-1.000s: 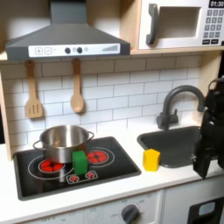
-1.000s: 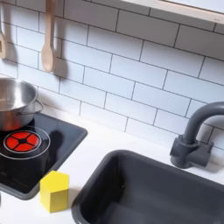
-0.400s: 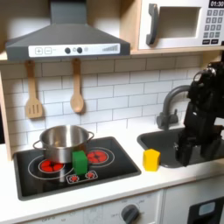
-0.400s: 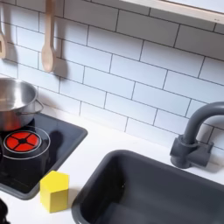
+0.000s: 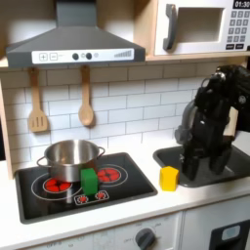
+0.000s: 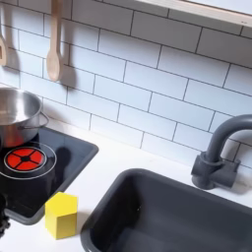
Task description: Reach green block
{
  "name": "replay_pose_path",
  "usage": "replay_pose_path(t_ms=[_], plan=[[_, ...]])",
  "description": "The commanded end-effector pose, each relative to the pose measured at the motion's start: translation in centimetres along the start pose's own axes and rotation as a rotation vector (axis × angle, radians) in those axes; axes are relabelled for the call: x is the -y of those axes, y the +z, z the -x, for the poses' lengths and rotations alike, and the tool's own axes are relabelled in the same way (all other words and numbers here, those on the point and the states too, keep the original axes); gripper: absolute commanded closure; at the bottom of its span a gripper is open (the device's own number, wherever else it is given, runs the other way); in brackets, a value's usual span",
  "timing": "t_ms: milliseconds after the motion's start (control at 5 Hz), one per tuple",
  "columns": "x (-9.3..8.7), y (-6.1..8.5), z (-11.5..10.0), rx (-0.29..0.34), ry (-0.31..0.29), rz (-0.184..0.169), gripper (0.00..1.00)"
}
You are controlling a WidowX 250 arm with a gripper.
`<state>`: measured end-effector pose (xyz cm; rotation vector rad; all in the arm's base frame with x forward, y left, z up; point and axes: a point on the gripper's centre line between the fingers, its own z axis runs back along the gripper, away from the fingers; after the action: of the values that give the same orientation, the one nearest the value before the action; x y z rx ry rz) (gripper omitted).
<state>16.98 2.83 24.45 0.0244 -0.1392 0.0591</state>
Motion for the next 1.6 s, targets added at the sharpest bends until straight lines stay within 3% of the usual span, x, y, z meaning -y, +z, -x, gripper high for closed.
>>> replay_pose_path(t_ms=[0,1000,1400], plan=[[-1.1,-0.6,-2.0,-0.005,0.009,-0.003,0.0],[-3.7,-1.7,-7.6,0.009,0.024,-0.001,0.0],[-5.7,-2.1,-10.0,0.016,0.034,-0.002,0.0]])
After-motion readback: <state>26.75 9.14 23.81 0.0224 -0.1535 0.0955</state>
